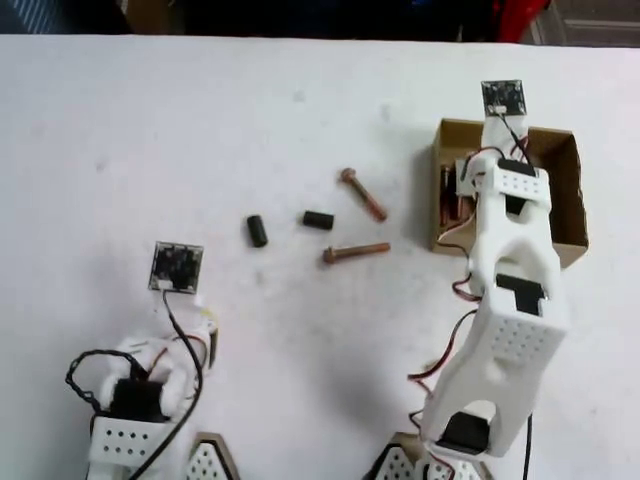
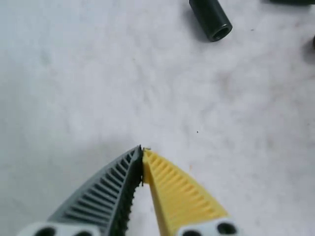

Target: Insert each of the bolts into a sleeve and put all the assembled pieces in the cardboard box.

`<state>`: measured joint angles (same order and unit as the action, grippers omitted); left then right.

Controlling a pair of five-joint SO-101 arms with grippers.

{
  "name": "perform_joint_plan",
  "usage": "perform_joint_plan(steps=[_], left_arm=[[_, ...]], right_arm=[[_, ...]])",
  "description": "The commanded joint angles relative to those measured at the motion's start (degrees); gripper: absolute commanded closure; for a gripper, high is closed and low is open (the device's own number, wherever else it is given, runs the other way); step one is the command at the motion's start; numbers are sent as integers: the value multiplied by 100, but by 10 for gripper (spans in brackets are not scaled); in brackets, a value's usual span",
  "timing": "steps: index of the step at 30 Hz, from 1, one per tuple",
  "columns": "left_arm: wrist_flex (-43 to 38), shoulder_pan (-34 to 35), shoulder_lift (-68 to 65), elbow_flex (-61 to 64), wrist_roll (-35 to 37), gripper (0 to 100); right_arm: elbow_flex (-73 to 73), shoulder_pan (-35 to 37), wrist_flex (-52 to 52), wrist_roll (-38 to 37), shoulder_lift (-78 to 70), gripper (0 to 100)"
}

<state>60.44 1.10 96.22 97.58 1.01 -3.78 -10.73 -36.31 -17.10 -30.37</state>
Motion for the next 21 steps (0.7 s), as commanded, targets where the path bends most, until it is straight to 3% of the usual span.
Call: perform_joint_plan(steps=[1,8,21], left_arm=[[-158,40,66,-18,-79,977],[-158,40,66,-18,-79,977],[-158,66,75,-18,-79,977]], right_arm=[[-334,189,119,-79,101,807],[-316,189,101,-79,295,807],[-308,804,-2009,-35,1868,807]])
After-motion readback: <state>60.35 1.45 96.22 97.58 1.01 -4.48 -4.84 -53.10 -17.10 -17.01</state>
